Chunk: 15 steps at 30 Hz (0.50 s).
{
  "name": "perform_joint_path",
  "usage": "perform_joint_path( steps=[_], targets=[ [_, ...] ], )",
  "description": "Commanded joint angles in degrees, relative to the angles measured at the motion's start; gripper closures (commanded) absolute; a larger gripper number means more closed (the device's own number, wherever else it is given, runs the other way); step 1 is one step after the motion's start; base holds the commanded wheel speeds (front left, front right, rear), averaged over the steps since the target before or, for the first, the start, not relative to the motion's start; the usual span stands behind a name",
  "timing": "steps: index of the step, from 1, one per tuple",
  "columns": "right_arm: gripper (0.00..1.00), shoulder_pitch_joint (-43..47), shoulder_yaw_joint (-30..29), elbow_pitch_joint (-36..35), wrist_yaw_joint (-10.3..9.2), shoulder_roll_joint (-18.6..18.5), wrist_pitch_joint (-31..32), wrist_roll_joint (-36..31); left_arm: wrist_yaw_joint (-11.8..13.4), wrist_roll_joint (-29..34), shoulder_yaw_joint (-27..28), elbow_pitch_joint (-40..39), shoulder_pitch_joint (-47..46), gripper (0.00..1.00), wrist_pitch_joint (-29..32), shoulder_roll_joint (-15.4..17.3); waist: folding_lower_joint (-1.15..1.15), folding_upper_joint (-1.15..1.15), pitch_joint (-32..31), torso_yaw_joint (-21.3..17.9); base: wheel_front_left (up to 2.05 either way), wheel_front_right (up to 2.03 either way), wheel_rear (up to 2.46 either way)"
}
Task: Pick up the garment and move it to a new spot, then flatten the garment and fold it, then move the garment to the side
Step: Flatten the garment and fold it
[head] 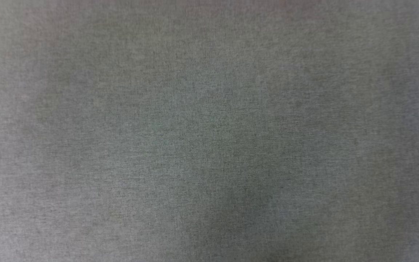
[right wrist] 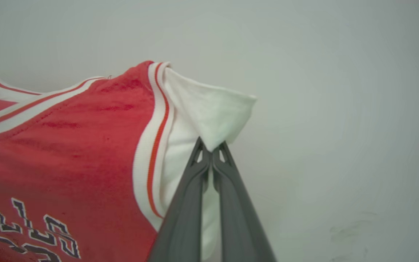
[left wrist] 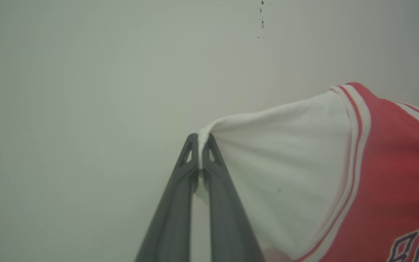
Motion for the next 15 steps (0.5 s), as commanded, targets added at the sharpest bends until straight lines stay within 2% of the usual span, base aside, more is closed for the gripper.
perform_joint_path(
  steps=[1,8,10,15],
  targets=[
    [1.00,-0.98,0.75,1.16,-0.06,0.19,-0.54,0.62,-0.44,-0.31,-0.18,0.78,0.50,1.00,-0.60,-0.31,-0.01,0.00,2.20,0.46,0.00,0.00,0.00],
    [1.00,0.02,5.28,6.44,-0.06,0.81,-2.28,2.70,-2.08,-2.67,0.24,6.56,3.28,1.00,-2.30,-2.21,-0.01,0.00,4.50,1.11,0.00,0.00,0.00],
    [1.00,2.78,7.87,9.42,-0.06,1.34,-3.98,4.99,-3.25,-4.34,0.36,10.14,7.04,1.00,-3.66,-3.25,-0.01,0.00,2.46,1.28,0.00,0.00,0.00],
    [1.00,9.53,8.75,11.72,-0.05,2.22,-5.45,9.89,-4.68,-7.72,1.47,12.46,14.04,1.00,-5.53,-4.28,-0.01,0.00,-2.39,1.59,0.00,0.00,0.00]
  ],
)
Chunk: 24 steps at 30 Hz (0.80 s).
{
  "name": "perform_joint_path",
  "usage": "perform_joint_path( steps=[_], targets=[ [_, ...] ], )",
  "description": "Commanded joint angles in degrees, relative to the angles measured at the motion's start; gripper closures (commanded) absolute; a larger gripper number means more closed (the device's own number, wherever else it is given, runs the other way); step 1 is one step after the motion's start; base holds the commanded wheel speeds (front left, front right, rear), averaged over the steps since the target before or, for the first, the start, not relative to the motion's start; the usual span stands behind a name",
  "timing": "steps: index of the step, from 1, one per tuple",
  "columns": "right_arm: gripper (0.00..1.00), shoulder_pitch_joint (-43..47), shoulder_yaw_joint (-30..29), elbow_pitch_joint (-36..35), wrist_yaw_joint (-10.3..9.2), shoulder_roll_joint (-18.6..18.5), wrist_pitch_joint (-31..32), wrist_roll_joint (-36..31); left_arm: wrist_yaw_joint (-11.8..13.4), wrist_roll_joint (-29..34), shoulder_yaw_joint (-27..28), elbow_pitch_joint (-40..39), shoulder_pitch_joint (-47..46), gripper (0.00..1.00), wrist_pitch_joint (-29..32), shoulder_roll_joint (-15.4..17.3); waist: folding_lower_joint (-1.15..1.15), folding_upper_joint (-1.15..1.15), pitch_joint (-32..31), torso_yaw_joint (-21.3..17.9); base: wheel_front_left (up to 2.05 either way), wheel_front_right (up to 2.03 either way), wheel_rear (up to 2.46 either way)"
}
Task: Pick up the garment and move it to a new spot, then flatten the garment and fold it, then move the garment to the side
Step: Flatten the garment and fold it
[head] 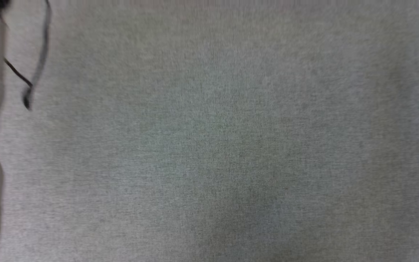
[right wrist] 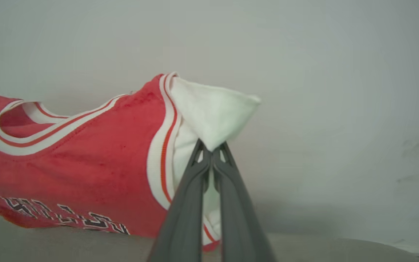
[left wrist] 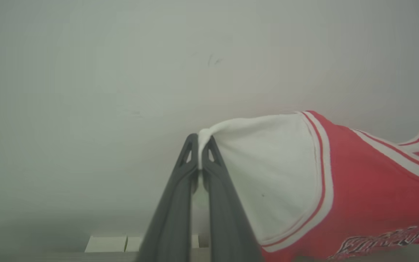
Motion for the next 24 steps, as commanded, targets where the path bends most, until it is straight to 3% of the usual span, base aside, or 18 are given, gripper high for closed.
perform_joint_path(
  steps=[1,15,18,24],
  targets=[
    [1.00,4.94,0.93,0.78,-0.04,0.67,-0.89,1.55,-0.45,-1.01,0.25,0.50,4.85,1.00,-1.07,-0.18,-0.01,0.00,-4.59,0.31,0.00,0.00,0.00],
    [1.00,38.27,7.75,-5.34,-0.06,-2.07,1.68,11.66,-0.31,-5.53,0.23,-7.05,40.56,1.00,-3.10,2.16,-0.01,0.00,-22.82,1.33,0.00,0.00,0.00],
    [1.00,46.41,8.49,-8.47,-0.06,-2.42,3.14,13.47,1.38,-6.48,0.66,-10.90,49.31,1.00,-3.16,2.71,-0.01,0.00,-26.15,1.28,0.00,0.00,0.00],
    [1.00,61.92,7.43,-16.18,-0.07,-4.00,5.92,15.69,8.15,-9.19,2.80,-22.55,67.48,1.00,-2.55,4.37,-0.01,0.00,-31.07,1.02,0.00,0.00,0.00]
  ],
)
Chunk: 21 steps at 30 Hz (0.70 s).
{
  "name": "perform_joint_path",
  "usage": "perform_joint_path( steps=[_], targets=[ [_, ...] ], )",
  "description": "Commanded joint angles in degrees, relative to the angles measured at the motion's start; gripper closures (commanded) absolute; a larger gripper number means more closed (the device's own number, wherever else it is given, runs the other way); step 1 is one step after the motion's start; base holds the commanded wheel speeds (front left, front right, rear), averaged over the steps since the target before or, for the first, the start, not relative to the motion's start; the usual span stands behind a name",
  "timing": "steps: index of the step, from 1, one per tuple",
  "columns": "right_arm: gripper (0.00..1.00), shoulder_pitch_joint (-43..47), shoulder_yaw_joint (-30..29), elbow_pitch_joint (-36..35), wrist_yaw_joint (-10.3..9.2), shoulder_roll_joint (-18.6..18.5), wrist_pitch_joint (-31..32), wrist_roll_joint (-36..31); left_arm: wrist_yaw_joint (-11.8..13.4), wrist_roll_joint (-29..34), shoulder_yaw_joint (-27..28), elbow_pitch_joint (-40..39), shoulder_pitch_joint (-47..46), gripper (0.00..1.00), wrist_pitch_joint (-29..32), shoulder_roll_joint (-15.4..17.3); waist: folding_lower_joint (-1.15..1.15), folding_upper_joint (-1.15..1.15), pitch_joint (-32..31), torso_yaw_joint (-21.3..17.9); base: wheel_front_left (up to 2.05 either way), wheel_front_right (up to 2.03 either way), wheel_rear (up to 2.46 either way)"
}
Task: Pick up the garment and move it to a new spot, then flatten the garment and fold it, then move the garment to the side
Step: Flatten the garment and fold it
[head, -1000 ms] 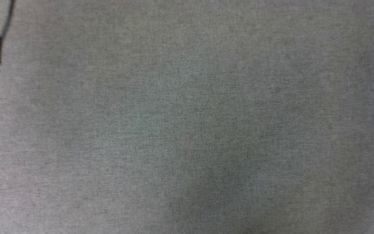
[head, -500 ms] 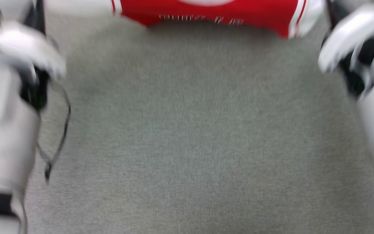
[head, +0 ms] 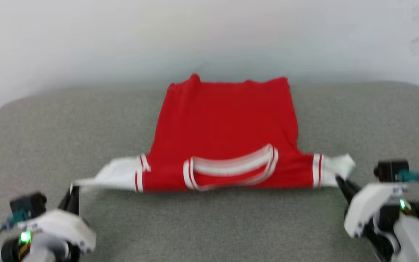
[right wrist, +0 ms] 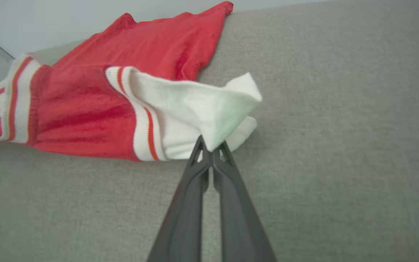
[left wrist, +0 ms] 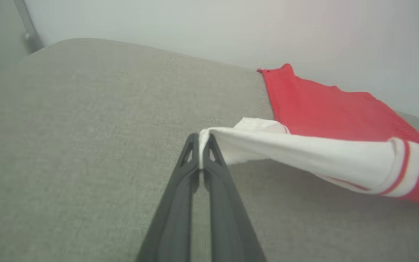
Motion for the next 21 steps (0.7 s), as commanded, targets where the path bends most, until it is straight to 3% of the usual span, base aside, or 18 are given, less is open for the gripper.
perform_joint_path(
  steps=[1,9,12,13,14,15,21],
  targets=[
    [1.00,2.90,-0.55,-1.24,-0.12,-1.52,0.51,-0.46,1.77,-0.47,0.57,-2.30,3.29,1.00,0.36,1.15,0.03,0.00,-2.65,-0.06,0.00,0.00,0.00],
    [1.00,21.08,-5.07,-13.27,-0.11,-0.37,5.18,-3.63,12.51,-1.94,0.83,-20.71,23.11,1.00,5.31,3.33,0.03,0.00,-4.23,0.35,0.00,0.00,0.00],
    [1.00,26.95,-6.63,-16.85,-0.11,1.02,7.04,-5.57,15.18,-1.70,-0.18,-25.51,27.31,1.00,7.09,3.56,0.03,0.00,-4.28,0.73,0.00,0.00,0.00],
    [0.75,28.65,-7.40,-17.90,-0.11,1.46,7.63,-6.21,15.91,-1.43,-0.36,-26.86,28.26,1.00,7.33,3.78,0.03,0.00,-4.23,0.86,0.00,0.00,0.00],
    [0.41,30.19,-8.10,-18.90,-0.11,1.99,8.18,-6.77,16.51,-1.31,-0.41,-27.92,29.01,1.00,7.43,3.88,0.03,0.00,-4.15,0.99,0.00,0.00,0.00],
    [0.00,31.48,-8.41,-19.94,-0.11,2.44,8.86,-7.27,17.08,-1.13,-0.46,-28.90,29.53,1.00,7.38,3.91,0.03,0.00,-4.09,1.08,0.00,0.00,0.00],
    [0.00,33.20,-11.54,-29.61,-0.07,3.91,9.32,-7.15,19.16,3.26,-2.91,-34.73,28.19,1.00,7.05,4.88,0.03,0.00,-3.23,1.48,0.00,0.00,0.00]
  ],
)
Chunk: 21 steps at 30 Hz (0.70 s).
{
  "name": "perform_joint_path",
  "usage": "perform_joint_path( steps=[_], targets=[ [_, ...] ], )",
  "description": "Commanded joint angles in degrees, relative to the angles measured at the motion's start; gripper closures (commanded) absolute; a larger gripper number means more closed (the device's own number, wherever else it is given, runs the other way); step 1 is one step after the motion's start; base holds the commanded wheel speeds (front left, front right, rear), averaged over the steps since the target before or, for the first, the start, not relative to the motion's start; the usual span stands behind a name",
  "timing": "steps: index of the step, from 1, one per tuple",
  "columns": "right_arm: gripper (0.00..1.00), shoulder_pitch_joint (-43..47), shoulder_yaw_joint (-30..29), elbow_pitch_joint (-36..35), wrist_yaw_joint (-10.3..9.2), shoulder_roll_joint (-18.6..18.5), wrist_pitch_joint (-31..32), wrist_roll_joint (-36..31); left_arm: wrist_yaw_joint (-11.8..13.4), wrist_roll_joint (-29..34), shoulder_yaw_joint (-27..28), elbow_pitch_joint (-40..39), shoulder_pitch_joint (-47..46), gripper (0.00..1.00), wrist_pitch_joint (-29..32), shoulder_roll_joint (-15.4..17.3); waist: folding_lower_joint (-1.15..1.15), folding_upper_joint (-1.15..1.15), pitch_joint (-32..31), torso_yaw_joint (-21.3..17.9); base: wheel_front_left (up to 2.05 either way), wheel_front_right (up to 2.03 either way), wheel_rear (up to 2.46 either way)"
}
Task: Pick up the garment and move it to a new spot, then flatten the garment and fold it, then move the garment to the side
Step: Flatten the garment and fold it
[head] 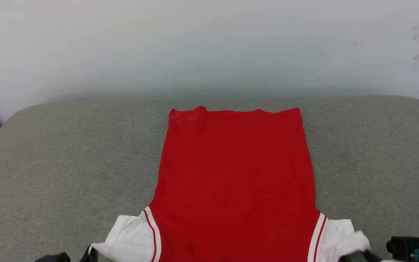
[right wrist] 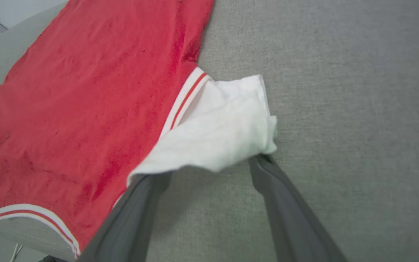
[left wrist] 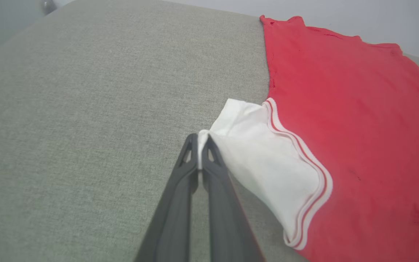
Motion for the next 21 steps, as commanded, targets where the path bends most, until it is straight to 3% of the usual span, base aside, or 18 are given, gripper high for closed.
perform_joint_path(
  steps=[1,6,13,21],
  targets=[
    [0.00,-1.12,-0.58,-2.02,-0.02,-0.14,0.03,-0.08,0.31,0.79,-0.48,-1.44,-1.55,1.00,-0.16,-0.19,0.01,0.00,0.42,0.22,0.00,0.00,0.00],
    [0.00,-7.14,-5.03,-5.78,-0.02,-0.96,0.84,0.62,1.30,2.75,-1.37,-4.89,-3.55,1.00,-0.55,-0.58,0.01,0.00,2.17,0.78,0.00,0.00,0.00],
    [0.00,-24.77,-9.66,2.44,-0.02,-3.32,4.07,2.03,0.40,4.75,-1.94,-8.77,-9.69,1.00,-1.41,-1.49,0.01,0.00,10.20,4.39,0.00,0.00,0.00],
    [0.00,-47.44,-10.98,12.64,-0.02,-7.96,21.19,1.26,-2.17,6.79,-3.36,-11.10,-18.81,1.00,-2.71,-3.70,0.01,0.00,21.76,10.41,0.00,0.00,0.00]
  ],
)
